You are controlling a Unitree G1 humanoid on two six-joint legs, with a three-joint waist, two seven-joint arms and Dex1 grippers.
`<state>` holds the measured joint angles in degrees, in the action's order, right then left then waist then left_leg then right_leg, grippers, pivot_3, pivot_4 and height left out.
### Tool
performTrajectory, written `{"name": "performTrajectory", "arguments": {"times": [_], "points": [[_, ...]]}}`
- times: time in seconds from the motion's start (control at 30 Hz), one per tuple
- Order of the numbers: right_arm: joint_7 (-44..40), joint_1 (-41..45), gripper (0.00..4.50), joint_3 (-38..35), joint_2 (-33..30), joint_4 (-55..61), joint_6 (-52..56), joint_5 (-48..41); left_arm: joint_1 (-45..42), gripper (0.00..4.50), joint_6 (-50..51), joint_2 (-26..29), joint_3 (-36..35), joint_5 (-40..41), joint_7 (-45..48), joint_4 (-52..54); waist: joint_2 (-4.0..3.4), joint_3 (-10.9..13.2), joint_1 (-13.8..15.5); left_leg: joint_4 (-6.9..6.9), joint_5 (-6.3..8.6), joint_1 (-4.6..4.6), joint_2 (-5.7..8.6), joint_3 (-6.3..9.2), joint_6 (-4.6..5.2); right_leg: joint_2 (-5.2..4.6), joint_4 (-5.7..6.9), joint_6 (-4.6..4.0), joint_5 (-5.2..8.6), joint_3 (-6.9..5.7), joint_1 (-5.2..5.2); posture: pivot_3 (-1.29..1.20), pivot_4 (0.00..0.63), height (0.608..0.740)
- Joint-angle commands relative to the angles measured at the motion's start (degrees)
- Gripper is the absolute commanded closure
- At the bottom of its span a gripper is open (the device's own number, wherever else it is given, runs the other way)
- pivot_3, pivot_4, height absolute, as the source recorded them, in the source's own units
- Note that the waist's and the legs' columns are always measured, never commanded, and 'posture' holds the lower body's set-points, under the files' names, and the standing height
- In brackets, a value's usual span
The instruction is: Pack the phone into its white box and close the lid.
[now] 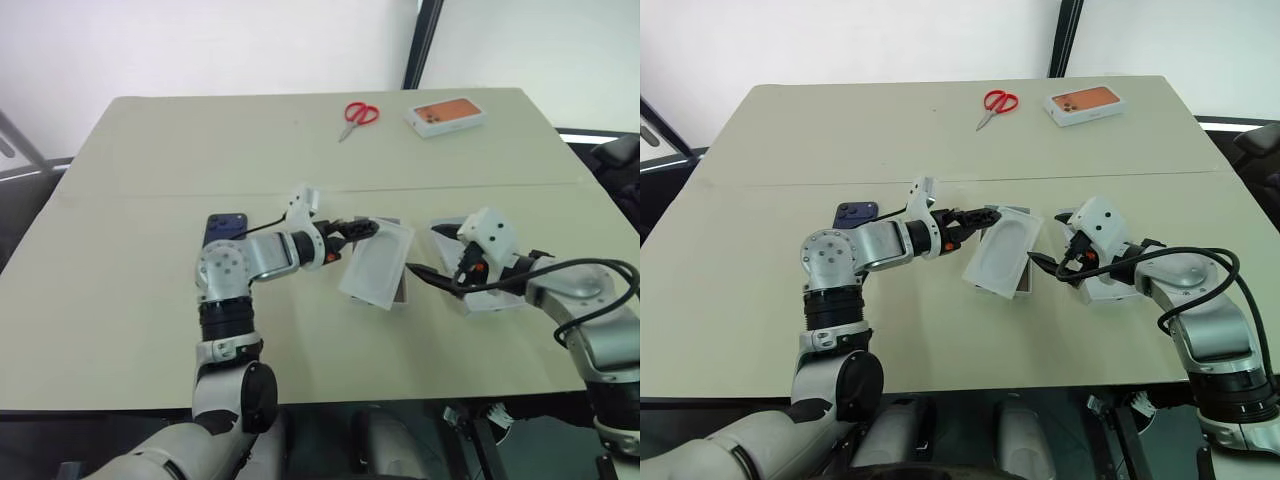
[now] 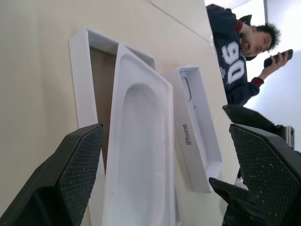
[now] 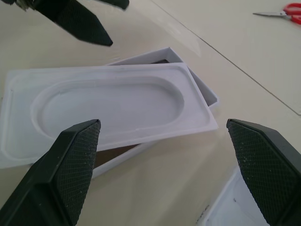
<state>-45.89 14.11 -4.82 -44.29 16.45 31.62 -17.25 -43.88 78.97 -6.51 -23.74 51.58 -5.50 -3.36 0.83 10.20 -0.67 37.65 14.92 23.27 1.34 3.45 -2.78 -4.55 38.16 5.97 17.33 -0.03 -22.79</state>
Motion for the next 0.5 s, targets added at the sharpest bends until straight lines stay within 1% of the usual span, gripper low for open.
{"name": "performTrajectory", "arguments": {"times": [0.03, 0.07, 0.1, 0.13, 0.17, 0.2, 0.3, 0.37, 0.43, 0.5], "points": [[0.8, 3.1, 0.54, -0.2, -0.4, 3.2, 4.9, -2.0, 1.9, 0.0, -6.3, 6.5, 2.2, -1.5, 5.8, 7.2, -0.01, 0.0, -0.3, -0.01, 0.0, 0.0, -0.01, 0.0, 0.0, 0.01, 0.01, 0.0, 0.0, 0.0, -0.01, 0.0, 0.15, 0.74], [1.3, 4.1, 0.89, 0.4, -0.2, 3.4, 7.1, -2.2, 3.2, 0.0, -9.0, 9.3, 4.4, -3.4, 8.4, 9.2, -0.05, 0.0, -0.4, -0.02, 0.0, -0.01, -0.02, -0.02, 0.0, 0.03, 0.03, 0.0, 0.0, 0.03, -0.04, 0.0, 0.15, 0.74], [2.1, 5.5, 1.3, 1.6, 0.1, 3.6, 9.4, -2.2, 5.5, 0.0, -13.4, 13.2, 8.1, -6.9, 11.9, 11.4, -0.08, 0.0, -0.5, -0.04, -0.01, -0.01, -0.04, -0.05, -0.01, 0.05, 0.04, 0.0, 0.0, 0.06, -0.06, 0.0, 0.15, 0.74], [2.8, 6.8, 1.92, 3.0, 0.6, 4.0, 11.3, -1.9, 7.9, 0.0, -16.2, 17.3, 11.5, -9.6, 15.2, 12.9, -0.1, 0.0, -0.6, -0.08, -0.01, -0.05, -0.05, -0.06, -0.02, 0.05, 0.04, -0.01, 0.0, 0.07, -0.07, 0.0, 0.15, 0.74], [3.5, 8.3, 2.35, 4.6, 1.3, 4.3, 12.8, -1.5, 10.3, 0.0, -18.8, 21.1, 14.3, -11.9, 18.4, 13.7, -0.14, -0.1, -0.4, -0.17, -0.04, -0.1, -0.06, -0.1, -0.06, 0.06, 0.04, -0.01, 0.0, 0.1, -0.07, 0.0, 0.15, 0.74], [4.4, 9.8, 2.88, 6.1, 2.2, 4.2, 14.3, -1.0, 12.6, 0.0, -21.8, 24.7, 16.8, -14.2, 21.4, 14.3, -0.15, -0.1, -0.3, -0.25, -0.06, -0.12, -0.06, -0.08, -0.1, 0.05, 0.01, -0.02, 0.0, 0.11, -0.06, 0.0, 0.15, 0.74], [8.5, 13.5, 4.43, 9.9, 4.6, 2.6, 17.5, 1.8, 17.8, 0.0, -29.2, 31.9, 21.6, -18.1, 29.8, 16.7, -0.13, -0.1, 0.2, -0.31, -0.06, -0.12, -0.06, -0.05, -0.11, 0.0, -0.03, -0.03, 0.0, 0.1, -0.06, 0.0, 0.15, 0.74], [10.2, 15.1, 4.48, 12.3, 5.7, 1.3, 18.2, 3.8, 20.3, 0.0, -32.6, 34.9, 23.2, -19.3, 34.5, 17.8, -0.14, -0.1, 0.8, -0.26, -0.06, 0.01, -0.08, 0.02, -0.09, -0.11, -0.06, -0.03, 0.0, 0.04, -0.11, 0.0, 0.15, 0.74], [10.7, 16.5, 4.48, 14.7, 5.8, 0.0, 19.0, 5.3, 21.9, 0.0, -34.7, 36.3, 23.7, -19.6, 37.5, 17.8, -0.13, -0.1, 1.3, -0.19, 0.02, 0.07, -0.04, 0.0, 0.04, -0.18, -0.13, -0.03, 0.0, 0.05, -0.11, 0.0, 0.15, 0.74], [12.4, 18.7, 4.48, 17.2, 7.1, -3.5, 19.3, 7.8, 24.6, 0.0, -37.0, 38.9, 24.6, -20.6, 41.2, 19.2, -0.13, -0.1, 1.2, -0.16, 0.1, 0.08, -0.03, 0.0, 0.18, -0.2, -0.14, -0.03, 0.0, 0.05, -0.1, 0.0, 0.15, 0.74]]}}
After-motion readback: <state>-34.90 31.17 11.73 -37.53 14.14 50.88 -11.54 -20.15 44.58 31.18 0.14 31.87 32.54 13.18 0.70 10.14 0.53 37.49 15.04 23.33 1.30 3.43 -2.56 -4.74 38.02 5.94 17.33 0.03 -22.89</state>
